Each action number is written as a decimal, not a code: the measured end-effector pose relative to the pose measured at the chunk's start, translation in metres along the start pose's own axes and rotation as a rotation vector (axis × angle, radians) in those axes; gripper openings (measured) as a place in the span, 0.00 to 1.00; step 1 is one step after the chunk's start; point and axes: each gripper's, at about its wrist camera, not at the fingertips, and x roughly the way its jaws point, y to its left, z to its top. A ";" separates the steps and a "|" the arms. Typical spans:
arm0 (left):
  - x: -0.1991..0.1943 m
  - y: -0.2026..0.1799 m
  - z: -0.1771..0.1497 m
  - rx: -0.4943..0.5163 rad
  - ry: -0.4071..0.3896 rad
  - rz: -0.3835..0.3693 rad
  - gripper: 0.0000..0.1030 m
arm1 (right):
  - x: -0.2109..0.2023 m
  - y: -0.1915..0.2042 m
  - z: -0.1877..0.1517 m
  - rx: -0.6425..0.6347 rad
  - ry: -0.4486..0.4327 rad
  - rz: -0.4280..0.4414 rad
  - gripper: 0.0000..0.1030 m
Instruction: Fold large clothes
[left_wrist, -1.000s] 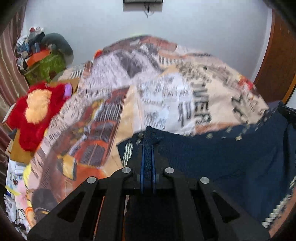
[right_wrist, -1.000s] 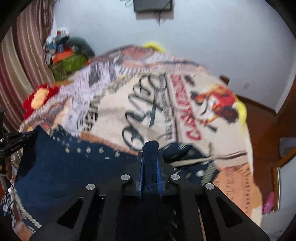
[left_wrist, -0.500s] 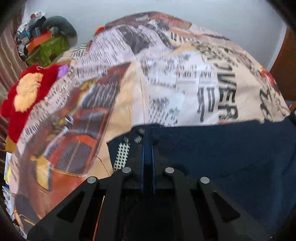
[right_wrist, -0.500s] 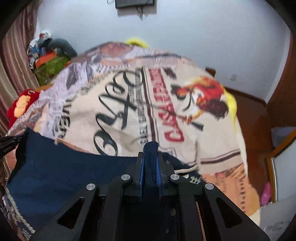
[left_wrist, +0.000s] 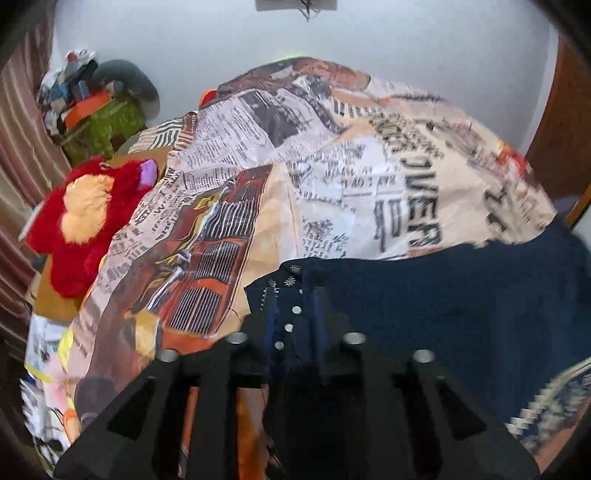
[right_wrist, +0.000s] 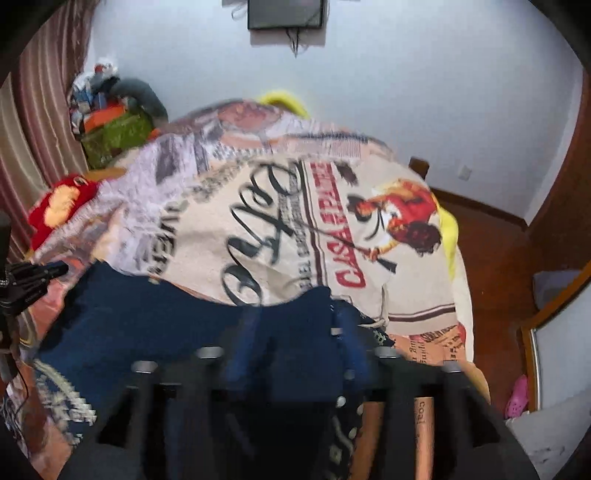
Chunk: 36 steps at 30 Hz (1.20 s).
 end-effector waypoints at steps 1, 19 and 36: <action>-0.010 0.000 0.000 -0.008 -0.016 -0.013 0.40 | -0.009 0.005 0.001 -0.003 -0.022 0.019 0.63; -0.014 -0.093 -0.071 0.114 0.127 -0.187 0.76 | 0.022 0.123 -0.072 -0.233 0.288 0.219 0.70; -0.034 0.007 -0.121 -0.081 0.120 -0.012 0.84 | -0.010 0.046 -0.096 -0.126 0.312 0.120 0.77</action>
